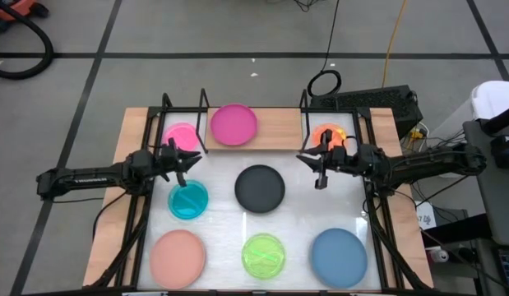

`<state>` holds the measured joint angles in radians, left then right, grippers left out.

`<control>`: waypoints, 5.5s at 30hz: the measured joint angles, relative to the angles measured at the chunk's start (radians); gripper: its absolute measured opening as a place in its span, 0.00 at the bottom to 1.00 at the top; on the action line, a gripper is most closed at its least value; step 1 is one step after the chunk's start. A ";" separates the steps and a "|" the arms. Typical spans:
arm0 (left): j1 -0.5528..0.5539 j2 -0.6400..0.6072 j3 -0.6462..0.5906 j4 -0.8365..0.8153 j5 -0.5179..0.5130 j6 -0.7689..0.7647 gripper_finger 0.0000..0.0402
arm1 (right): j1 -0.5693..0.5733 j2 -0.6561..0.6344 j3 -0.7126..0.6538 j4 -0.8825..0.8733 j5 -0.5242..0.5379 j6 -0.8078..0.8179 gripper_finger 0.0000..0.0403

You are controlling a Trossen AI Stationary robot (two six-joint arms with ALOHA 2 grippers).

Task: Place and stack plates onto a shelf
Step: Stack the black plate on top of the pink plate on the shelf

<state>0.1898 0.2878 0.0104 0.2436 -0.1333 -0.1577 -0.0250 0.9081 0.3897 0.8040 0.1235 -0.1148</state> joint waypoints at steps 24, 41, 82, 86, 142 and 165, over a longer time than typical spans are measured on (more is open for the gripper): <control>-0.066 0.283 0.506 -0.167 0.145 0.174 0.21 | -0.001 0.001 0.000 -0.010 0.023 -0.002 0.15; -0.291 0.984 0.931 -0.716 -0.064 0.321 0.21 | -0.001 0.001 0.000 -0.073 0.034 0.049 0.15; -0.457 1.589 1.042 -0.535 -0.092 0.499 0.20 | 0.000 0.001 0.000 -0.076 0.033 0.048 0.15; -0.456 1.582 1.042 -0.532 -0.102 0.508 0.20 | 0.000 0.001 0.000 -0.076 0.033 0.048 0.15; 0.180 1.238 1.040 -0.750 -0.066 0.724 0.03 | 0.001 0.001 0.001 -0.083 0.037 0.043 0.15; 0.182 1.297 1.040 -0.718 -0.066 0.671 0.12 | -0.001 0.001 0.001 -0.102 0.064 0.042 0.15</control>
<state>0.3717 1.5845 1.0504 -0.4744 -0.1997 0.5129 -0.0261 0.9092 0.3904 0.7017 0.1871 -0.0730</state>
